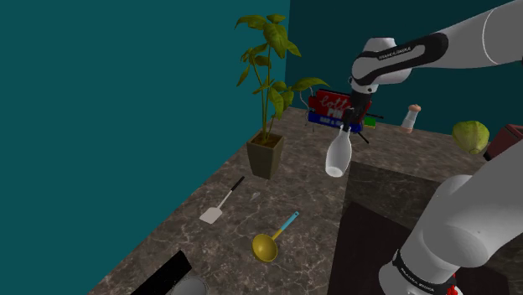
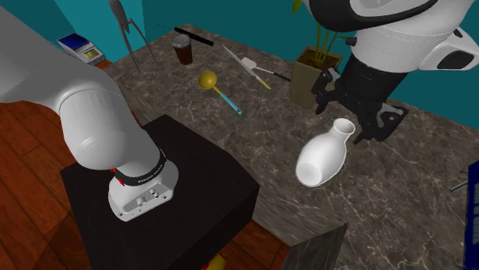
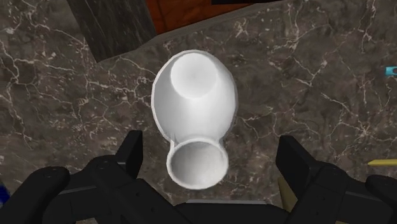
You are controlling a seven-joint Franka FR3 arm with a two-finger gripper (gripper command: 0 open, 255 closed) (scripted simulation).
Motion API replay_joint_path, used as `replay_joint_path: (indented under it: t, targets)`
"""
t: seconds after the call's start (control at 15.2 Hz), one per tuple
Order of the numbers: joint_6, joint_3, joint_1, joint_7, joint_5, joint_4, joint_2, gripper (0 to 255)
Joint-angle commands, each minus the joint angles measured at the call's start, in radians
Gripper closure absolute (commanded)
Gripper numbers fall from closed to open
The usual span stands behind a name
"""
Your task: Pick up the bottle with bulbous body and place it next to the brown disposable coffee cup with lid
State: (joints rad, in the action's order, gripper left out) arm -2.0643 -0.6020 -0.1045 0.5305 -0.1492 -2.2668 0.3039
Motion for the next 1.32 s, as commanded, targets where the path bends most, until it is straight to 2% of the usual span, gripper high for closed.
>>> replay_joint_path:
  t: [0.0, 0.4, 0.92, 0.99, 1.25]
  targets:
    - [-0.027, -0.018, 0.004, 0.022, 0.016, 0.003, -0.029, 0]
    - [-0.12, -0.037, 0.011, 0.04, 0.037, -0.049, -0.075, 0]
    - [-0.12, -0.037, 0.011, 0.04, 0.037, -0.049, -0.075, 0]
    - [-0.12, -0.037, 0.011, 0.04, 0.037, -0.049, -0.075, 255]
    - [-0.12, -0.037, 0.011, 0.04, 0.037, -0.049, -0.075, 255]
